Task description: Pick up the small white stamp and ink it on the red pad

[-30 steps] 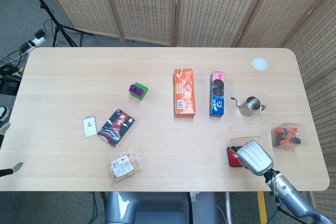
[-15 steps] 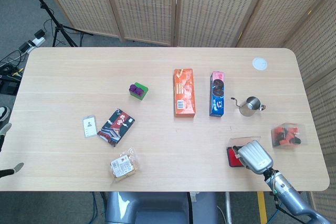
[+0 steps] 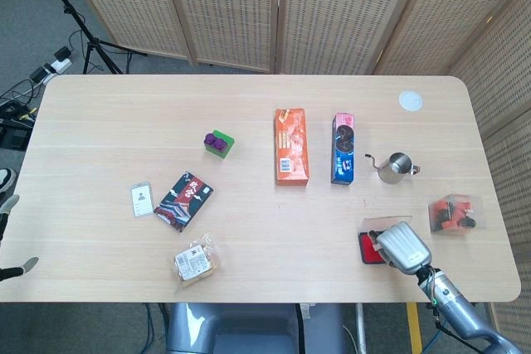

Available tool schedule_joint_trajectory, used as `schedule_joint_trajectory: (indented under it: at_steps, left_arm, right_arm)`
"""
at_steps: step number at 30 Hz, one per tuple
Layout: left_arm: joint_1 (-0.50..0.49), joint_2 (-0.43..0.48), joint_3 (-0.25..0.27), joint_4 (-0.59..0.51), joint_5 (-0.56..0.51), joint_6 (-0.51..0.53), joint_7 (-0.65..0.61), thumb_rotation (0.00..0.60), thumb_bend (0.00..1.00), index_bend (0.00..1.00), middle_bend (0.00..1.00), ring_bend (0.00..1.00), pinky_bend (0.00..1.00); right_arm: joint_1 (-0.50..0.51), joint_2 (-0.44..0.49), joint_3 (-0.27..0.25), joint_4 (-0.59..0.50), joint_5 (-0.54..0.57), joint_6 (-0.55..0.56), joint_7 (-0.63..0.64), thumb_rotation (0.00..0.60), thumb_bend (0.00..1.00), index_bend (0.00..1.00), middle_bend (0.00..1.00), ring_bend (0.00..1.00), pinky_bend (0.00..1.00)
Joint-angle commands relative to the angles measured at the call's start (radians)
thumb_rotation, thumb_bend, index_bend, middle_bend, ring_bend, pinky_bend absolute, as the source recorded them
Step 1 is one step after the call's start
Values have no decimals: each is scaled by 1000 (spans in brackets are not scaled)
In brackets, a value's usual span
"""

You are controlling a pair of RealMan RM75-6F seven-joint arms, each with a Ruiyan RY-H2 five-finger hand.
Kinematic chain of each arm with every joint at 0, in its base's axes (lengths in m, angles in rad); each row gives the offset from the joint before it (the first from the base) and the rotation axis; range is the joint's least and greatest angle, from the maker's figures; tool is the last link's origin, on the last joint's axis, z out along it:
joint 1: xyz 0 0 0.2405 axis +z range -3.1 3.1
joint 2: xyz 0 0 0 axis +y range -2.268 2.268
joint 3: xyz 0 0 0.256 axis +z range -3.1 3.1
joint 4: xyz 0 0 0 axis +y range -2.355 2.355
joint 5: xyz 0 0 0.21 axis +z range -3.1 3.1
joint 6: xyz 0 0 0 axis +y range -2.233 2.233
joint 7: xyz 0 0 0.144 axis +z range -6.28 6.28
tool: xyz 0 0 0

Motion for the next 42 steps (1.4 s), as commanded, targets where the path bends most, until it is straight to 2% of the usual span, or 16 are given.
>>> schedule_joint_trajectory:
  at_steps: [1, 42]
  left_arm:
    - [-1, 0, 0, 0, 0, -1, 1, 600, 0, 0, 0, 0, 0]
    - [-4, -6, 5, -3, 4, -4, 17, 600, 0, 0, 0, 0, 0]
  right_arm:
    - [-1, -1, 2, 5, 1, -2, 5, 600, 518, 546, 920, 976, 1000]
    - [-11, -41, 4, 93, 5, -45, 75, 600, 517, 546, 920, 975, 1000]
